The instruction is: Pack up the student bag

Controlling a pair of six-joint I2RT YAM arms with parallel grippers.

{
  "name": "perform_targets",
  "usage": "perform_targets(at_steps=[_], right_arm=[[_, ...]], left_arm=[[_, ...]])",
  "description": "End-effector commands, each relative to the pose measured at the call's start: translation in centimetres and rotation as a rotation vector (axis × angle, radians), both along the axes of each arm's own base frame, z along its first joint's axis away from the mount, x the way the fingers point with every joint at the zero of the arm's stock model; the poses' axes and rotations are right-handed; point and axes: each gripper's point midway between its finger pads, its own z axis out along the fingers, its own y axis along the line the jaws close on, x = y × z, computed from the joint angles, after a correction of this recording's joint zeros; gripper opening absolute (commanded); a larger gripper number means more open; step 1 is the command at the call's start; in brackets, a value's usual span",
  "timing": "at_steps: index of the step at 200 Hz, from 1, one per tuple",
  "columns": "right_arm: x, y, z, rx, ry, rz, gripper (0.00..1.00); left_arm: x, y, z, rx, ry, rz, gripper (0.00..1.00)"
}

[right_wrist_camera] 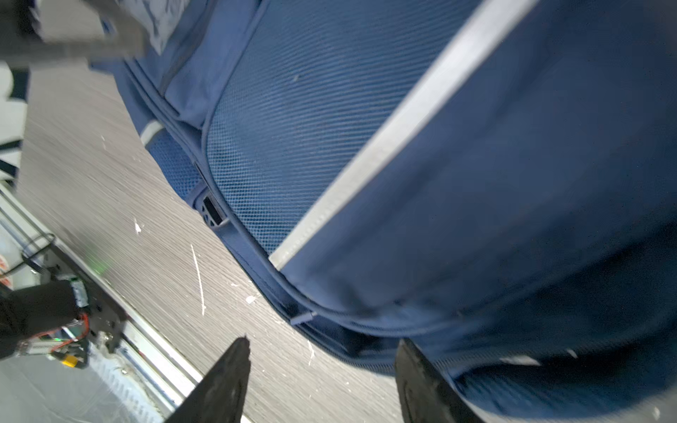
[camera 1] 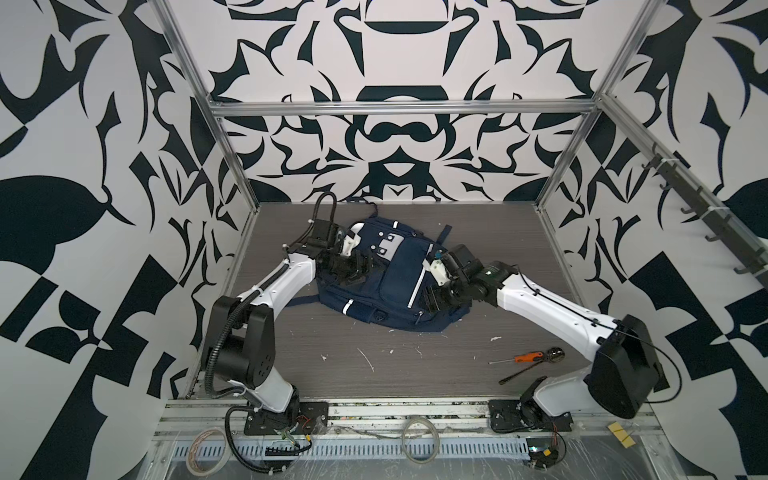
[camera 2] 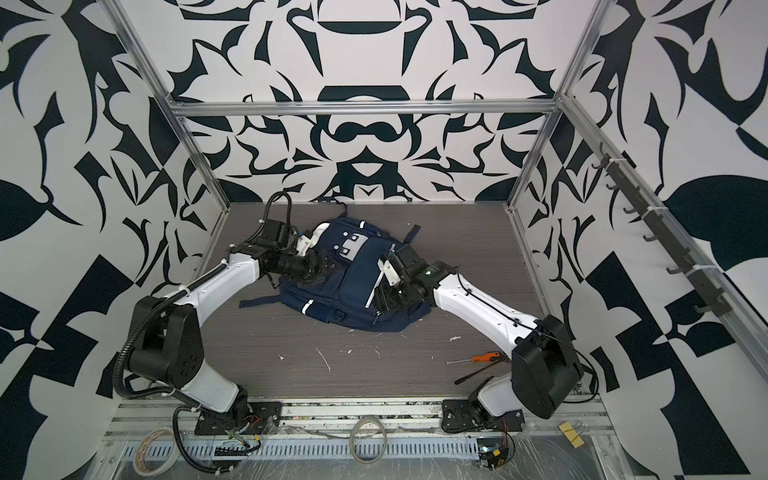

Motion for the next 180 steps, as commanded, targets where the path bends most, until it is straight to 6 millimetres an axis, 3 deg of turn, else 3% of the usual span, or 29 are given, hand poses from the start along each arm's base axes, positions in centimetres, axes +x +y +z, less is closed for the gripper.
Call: perform_targets(at_steps=[1,31,77,121,146,180], right_arm=[[-0.2,0.6,0.3,-0.029,-0.015,0.051,0.64],[-0.5,0.7,-1.2,-0.037,0.015,0.038,0.61],[-0.6,0.7,-2.9,-0.032,0.043,-0.003,0.56],[-0.5,0.6,-3.8,-0.048,0.06,-0.017,0.52],[-0.4,0.2,-4.0,-0.068,0.068,-0.038,0.5],[-0.4,-0.4,-2.9,-0.06,0.041,-0.071,0.5]], left_arm=[[-2.2,-0.4,-1.7,0.0,0.086,-0.07,0.9],[-2.4,-1.2,-3.8,-0.005,0.13,-0.038,0.86],[-2.3,-4.4,-6.0,0.014,0.155,-0.066,0.69],[-2.0,-6.2,-7.2,0.031,0.169,-0.079,0.4],[-1.5,-6.1,-6.7,0.06,0.134,-0.074,0.35],[-1.1,-6.5,-3.6,0.14,0.006,-0.128,0.36]])
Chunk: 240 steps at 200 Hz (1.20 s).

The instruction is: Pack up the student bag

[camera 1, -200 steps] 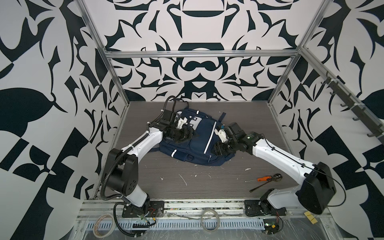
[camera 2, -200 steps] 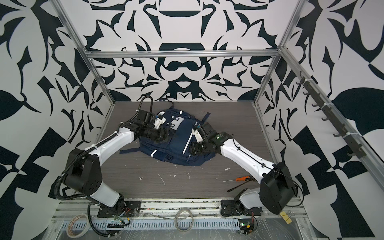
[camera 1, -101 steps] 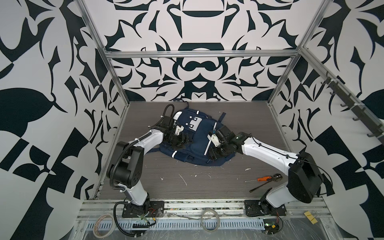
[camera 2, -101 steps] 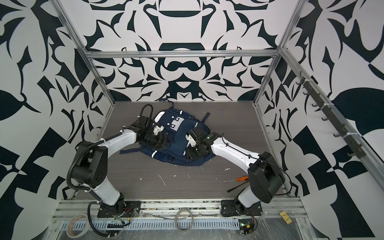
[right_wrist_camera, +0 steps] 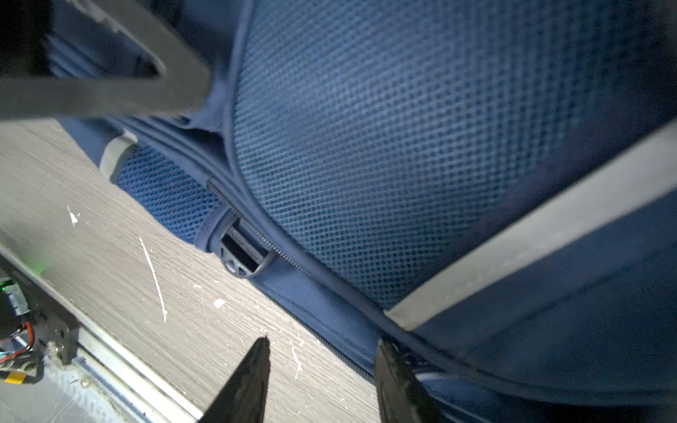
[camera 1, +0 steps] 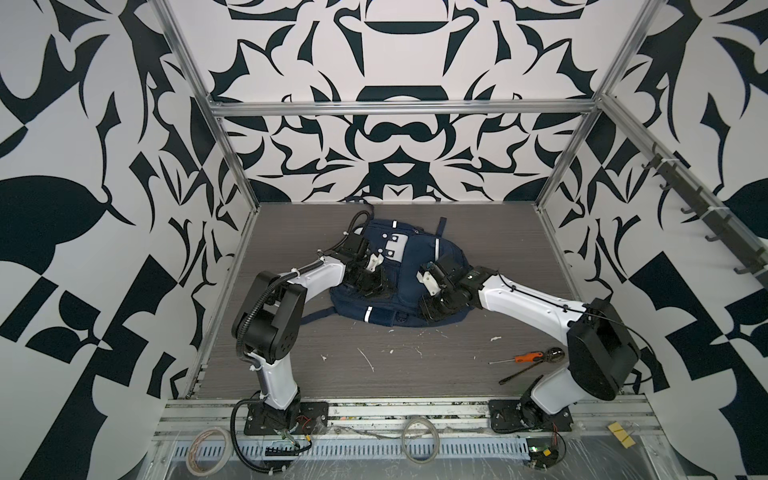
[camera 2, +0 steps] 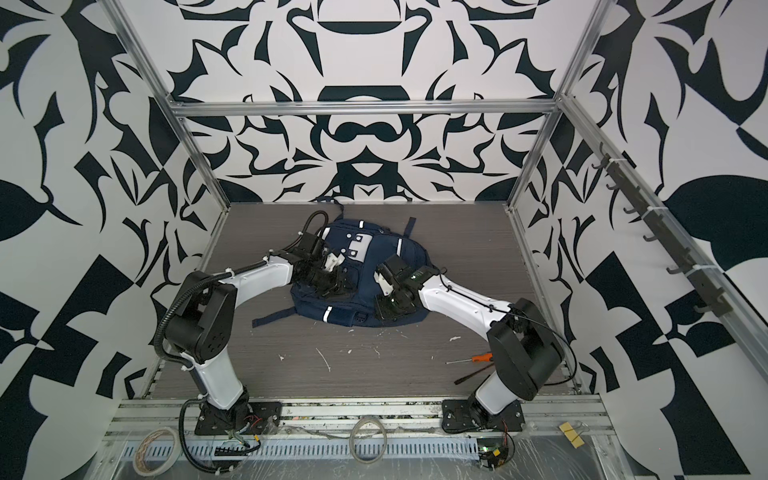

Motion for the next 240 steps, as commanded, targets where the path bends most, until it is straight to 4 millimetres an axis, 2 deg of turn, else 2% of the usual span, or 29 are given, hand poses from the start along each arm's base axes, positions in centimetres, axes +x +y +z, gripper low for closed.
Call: perform_targets(at_steps=[1,24,33,62,93,128,169,183,202,218,240], right_arm=[[0.4,-0.5,1.7,0.015,-0.049,-0.038,0.5],[0.4,-1.2,3.2,0.03,-0.069,-0.062,0.61],[0.4,-1.6,3.6,0.036,-0.071,-0.078,0.62],[0.2,-3.6,3.8,0.044,-0.057,-0.164,0.62],[-0.5,-5.5,2.3,0.042,-0.001,-0.242,0.65],[-1.5,-6.2,0.1,0.002,0.057,-0.246,0.68],[-0.5,-6.0,-0.9,-0.007,0.043,-0.256,0.68],[0.1,-5.6,-0.9,-0.01,0.034,-0.251,0.67],[0.9,-5.4,-0.3,-0.016,0.019,-0.246,0.58],[1.2,-5.6,0.4,-0.024,-0.003,-0.248,0.55],[1.3,-5.7,1.3,-0.024,-0.023,-0.25,0.54]], left_arm=[[0.8,-0.3,2.9,0.052,-0.121,-0.046,0.36],[0.7,-1.1,4.3,0.091,-0.143,-0.073,0.43],[0.6,-1.3,4.3,0.119,-0.134,-0.078,0.47],[1.0,-0.9,2.9,0.208,-0.109,-0.042,0.49],[2.0,-1.1,2.5,0.225,-0.12,-0.032,0.61],[2.2,-1.8,1.1,0.218,-0.09,-0.065,0.69],[2.2,-3.3,0.0,0.165,-0.049,-0.065,0.75],[1.8,-3.6,-0.6,0.16,-0.032,-0.067,0.72],[1.5,-3.7,-1.0,0.157,-0.017,-0.067,0.52],[1.4,-3.6,-1.3,0.157,-0.012,-0.069,0.39],[1.4,-3.8,-1.3,0.139,-0.008,-0.07,0.35]])
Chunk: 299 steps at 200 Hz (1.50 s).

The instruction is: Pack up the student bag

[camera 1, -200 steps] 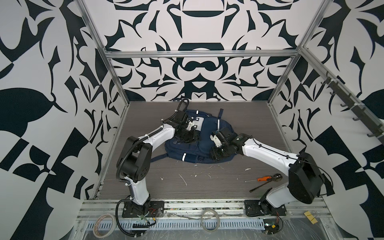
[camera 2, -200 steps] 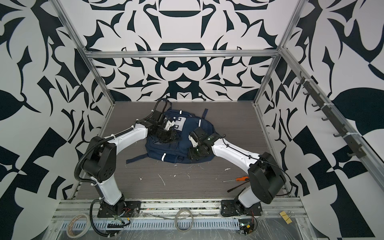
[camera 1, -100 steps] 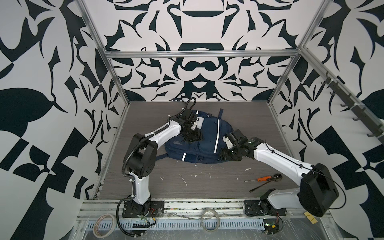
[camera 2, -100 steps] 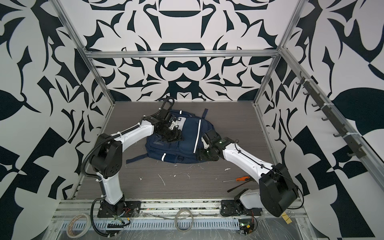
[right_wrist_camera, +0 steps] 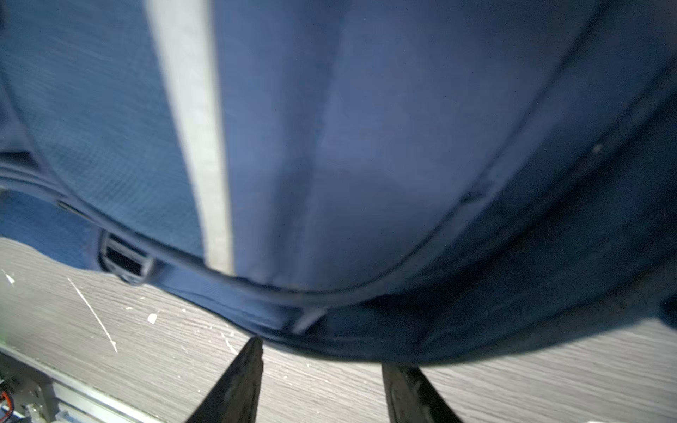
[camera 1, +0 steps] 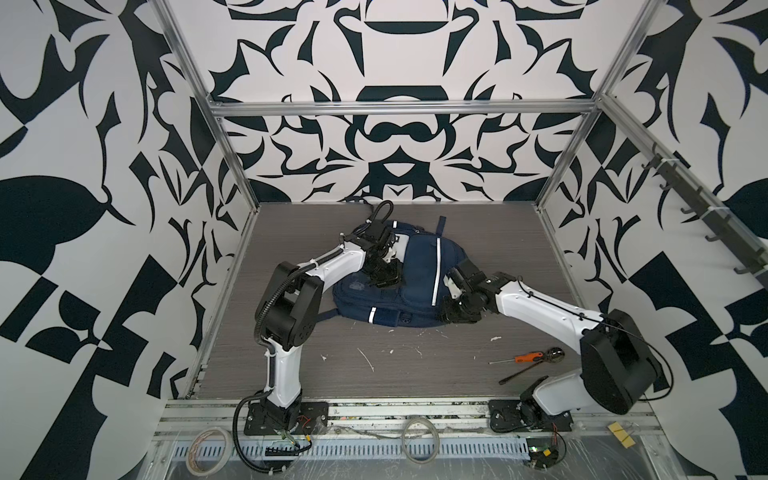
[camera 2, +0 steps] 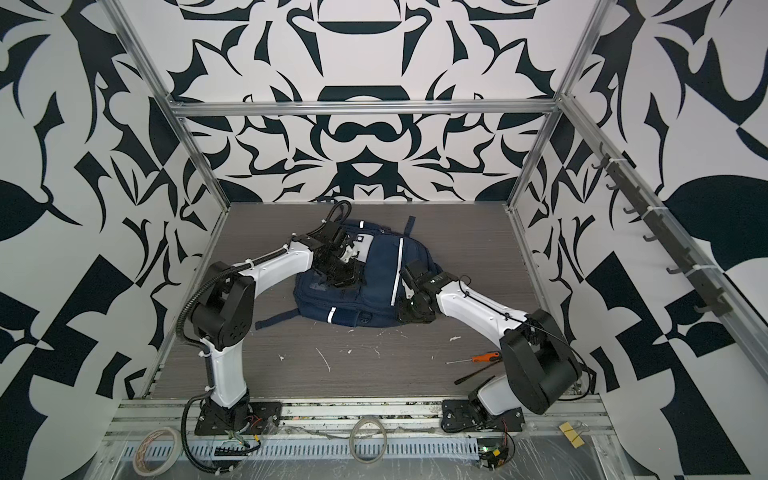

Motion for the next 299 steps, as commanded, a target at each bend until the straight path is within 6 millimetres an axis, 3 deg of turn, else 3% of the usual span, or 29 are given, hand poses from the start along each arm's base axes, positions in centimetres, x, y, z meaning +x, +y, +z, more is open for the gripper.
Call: perform_targets(at_steps=[1,9,28,37,62,79,89,126,183,215,299], right_arm=[[1.6,0.4,3.0,0.022,-0.096,0.0,0.53],[1.6,0.4,3.1,0.024,-0.099,0.0,0.53],[1.4,0.4,2.7,0.022,-0.087,0.002,0.53],[1.2,0.4,2.4,0.022,-0.079,-0.001,0.53],[1.1,0.4,1.8,0.031,-0.07,-0.019,0.52],[0.9,0.1,1.4,0.023,-0.067,-0.019,0.52],[0.7,0.0,1.2,0.023,-0.066,-0.02,0.52],[0.4,-0.2,0.7,0.02,-0.054,-0.025,0.5],[0.3,-1.3,0.7,0.013,-0.063,-0.073,0.47],[0.4,-1.9,0.8,0.034,-0.069,-0.108,0.46],[-0.1,-3.1,0.8,0.047,-0.073,-0.154,0.46]], left_arm=[[-0.8,-1.0,-0.8,-0.037,0.039,-0.024,0.35],[-0.8,-1.3,-0.6,-0.055,0.035,-0.028,0.38],[-0.6,-1.7,-0.1,-0.08,0.023,-0.032,0.58],[-0.6,-2.0,0.0,-0.089,0.021,-0.039,0.6],[-0.5,-2.6,0.8,-0.109,-0.01,-0.064,0.58],[-0.5,-3.1,1.1,-0.121,-0.003,-0.075,0.38],[-0.2,-3.5,1.5,-0.136,-0.002,-0.074,0.34],[1.0,-3.9,2.6,-0.113,-0.037,-0.071,0.36],[2.2,-2.7,5.0,-0.029,-0.146,-0.071,0.43],[2.2,-2.3,3.9,0.015,-0.111,-0.051,0.53],[2.7,-5.4,1.6,-0.015,-0.084,-0.077,0.47]])
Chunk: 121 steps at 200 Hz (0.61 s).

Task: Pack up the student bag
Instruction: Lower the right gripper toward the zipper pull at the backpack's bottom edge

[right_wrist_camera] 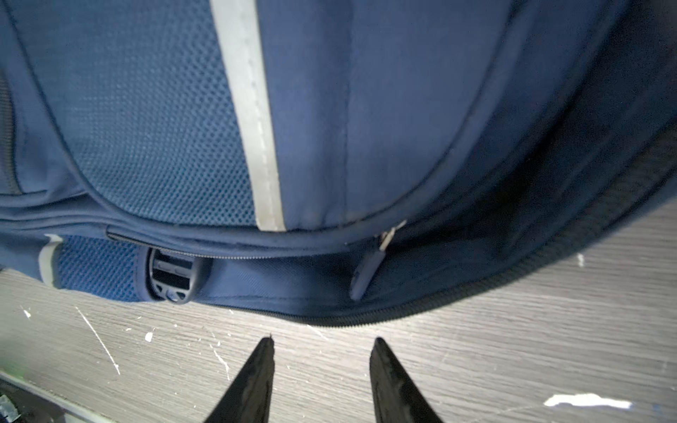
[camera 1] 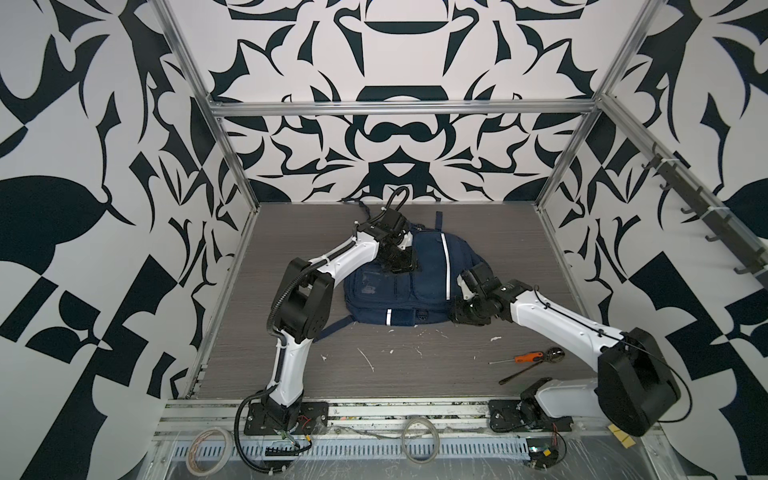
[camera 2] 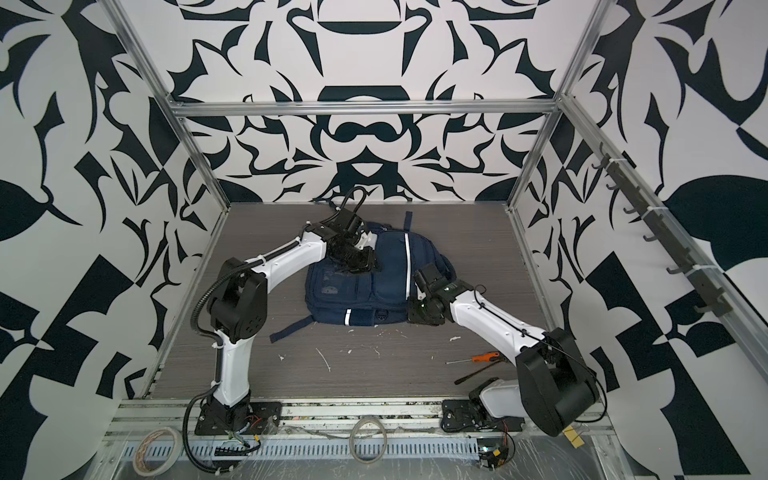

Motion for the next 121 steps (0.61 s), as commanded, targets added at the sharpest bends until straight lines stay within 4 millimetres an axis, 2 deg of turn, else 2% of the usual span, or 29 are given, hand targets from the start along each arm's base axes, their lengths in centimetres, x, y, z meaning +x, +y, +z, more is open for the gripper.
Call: perform_targets(at_steps=[1,45,68,83,91,121], right_arm=[[0.0,-0.4,0.6,0.011,-0.025,-0.028,0.46],[-0.3,-1.2,0.8,0.012,-0.029,-0.051,0.46],[-0.4,-1.5,1.0,0.01,-0.038,-0.057,0.46],[-0.3,-1.5,1.7,0.021,-0.067,-0.052,0.46],[-0.1,-1.3,2.3,0.033,-0.094,-0.042,0.46],[1.0,-0.8,5.8,0.08,-0.239,0.0,0.45]], left_arm=[[-0.2,-0.8,-0.8,0.008,0.019,-0.011,0.47],[-0.2,-1.4,-3.2,0.027,0.06,-0.01,0.44],[-0.2,-1.5,-3.6,0.015,0.067,-0.008,0.27],[-0.2,-1.5,-2.8,-0.02,0.052,0.002,0.12],[-0.1,-1.5,-2.1,-0.053,0.041,0.007,0.0],[0.4,-1.9,2.7,-0.226,0.008,0.014,0.0]])
